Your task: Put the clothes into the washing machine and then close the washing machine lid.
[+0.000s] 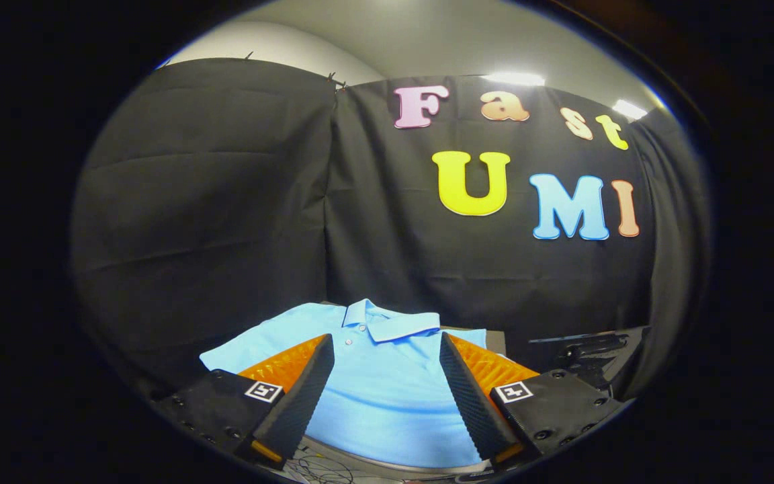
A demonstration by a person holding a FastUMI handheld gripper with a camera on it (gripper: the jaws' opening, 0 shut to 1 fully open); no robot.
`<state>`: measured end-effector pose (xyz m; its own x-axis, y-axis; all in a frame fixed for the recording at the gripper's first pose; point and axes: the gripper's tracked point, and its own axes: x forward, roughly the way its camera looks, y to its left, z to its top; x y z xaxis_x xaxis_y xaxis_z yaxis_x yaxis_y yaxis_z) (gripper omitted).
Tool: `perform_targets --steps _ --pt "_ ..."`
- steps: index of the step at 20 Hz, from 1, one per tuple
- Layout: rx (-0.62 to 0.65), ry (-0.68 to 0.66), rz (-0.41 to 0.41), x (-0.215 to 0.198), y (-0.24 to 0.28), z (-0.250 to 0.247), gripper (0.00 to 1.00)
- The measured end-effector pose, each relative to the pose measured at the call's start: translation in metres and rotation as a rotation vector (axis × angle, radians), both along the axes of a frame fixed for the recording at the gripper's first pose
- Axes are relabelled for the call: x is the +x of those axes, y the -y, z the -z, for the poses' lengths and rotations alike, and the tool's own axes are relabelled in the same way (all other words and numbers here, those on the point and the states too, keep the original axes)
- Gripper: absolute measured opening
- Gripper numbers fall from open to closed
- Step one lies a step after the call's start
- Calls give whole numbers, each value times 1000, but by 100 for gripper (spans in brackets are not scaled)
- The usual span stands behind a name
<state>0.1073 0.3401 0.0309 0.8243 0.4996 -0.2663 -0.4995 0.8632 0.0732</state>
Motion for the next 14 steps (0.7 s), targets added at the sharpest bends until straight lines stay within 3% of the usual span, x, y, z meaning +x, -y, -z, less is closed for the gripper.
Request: perform_targets --steps 14 --pt "-153 -297 -99 18 -82 76 99"
